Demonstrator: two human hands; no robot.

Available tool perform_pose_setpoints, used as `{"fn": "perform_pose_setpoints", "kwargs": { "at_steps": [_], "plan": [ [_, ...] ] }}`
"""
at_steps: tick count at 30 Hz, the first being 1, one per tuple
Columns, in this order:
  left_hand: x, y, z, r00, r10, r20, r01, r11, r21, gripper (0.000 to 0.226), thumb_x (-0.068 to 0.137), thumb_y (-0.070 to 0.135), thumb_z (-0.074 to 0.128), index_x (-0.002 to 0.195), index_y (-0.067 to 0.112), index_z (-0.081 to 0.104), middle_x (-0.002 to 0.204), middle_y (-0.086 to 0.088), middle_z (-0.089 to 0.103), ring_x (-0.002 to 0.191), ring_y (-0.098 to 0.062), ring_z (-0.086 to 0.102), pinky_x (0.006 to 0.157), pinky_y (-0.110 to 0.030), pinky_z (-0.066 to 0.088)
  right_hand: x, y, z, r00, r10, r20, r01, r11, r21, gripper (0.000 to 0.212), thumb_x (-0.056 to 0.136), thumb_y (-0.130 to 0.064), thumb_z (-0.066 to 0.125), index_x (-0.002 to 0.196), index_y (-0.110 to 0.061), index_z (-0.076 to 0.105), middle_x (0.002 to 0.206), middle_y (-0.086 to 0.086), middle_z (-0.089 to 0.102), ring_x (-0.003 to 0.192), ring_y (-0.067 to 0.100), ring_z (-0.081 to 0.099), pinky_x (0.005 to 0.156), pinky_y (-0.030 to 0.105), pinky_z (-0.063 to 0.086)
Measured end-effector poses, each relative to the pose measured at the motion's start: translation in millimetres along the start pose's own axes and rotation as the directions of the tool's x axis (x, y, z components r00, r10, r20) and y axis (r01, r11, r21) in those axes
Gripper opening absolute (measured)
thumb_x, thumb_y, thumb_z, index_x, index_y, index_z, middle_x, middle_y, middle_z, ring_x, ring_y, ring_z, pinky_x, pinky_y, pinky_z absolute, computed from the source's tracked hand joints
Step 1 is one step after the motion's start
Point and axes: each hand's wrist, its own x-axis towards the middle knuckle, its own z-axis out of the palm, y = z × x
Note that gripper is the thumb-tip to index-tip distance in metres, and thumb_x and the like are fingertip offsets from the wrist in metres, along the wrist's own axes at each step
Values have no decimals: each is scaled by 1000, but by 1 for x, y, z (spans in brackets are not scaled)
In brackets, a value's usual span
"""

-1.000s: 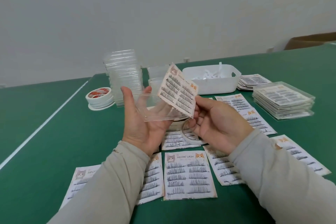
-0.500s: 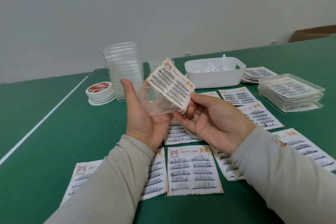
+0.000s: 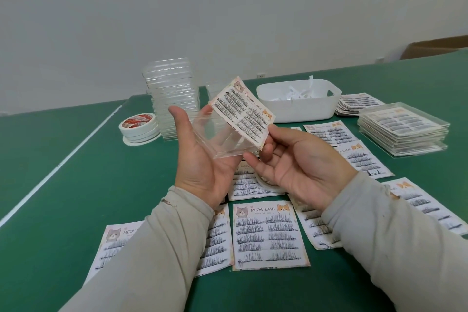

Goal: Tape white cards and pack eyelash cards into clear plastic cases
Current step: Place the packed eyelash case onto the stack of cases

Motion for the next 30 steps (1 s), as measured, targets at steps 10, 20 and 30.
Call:
{"fn": "perform_pose_setpoints", "kwargs": {
  "at_steps": [10,20,30],
  "plan": [
    [-2,1,3,1000,12,17,-13,998,59,90,90,79,38,150,12,38,139,-27,58,128,-47,56,109,-71,36,-2,-3,1,999,-32,19,31,999,22,19,99,-11,59,105,5,67,78,9,59,49,8,52,66,40,64],
    [-4,3,-5,959,-277,-66,283,950,130,78,73,77,64,116,12,58,119,-25,68,102,-37,70,87,-57,56,-6,-32,-2,939,-344,14,340,933,119,16,100,-11,56,104,0,67,73,6,64,52,9,53,68,33,61],
    [-6,5,-5,951,-307,31,308,949,-73,83,77,75,63,124,8,51,130,-28,62,114,-42,64,88,-55,57,-11,-40,-9,847,-506,165,531,819,-217,12,94,-2,64,102,-10,61,72,4,65,56,7,57,49,18,48]
  ]
}}
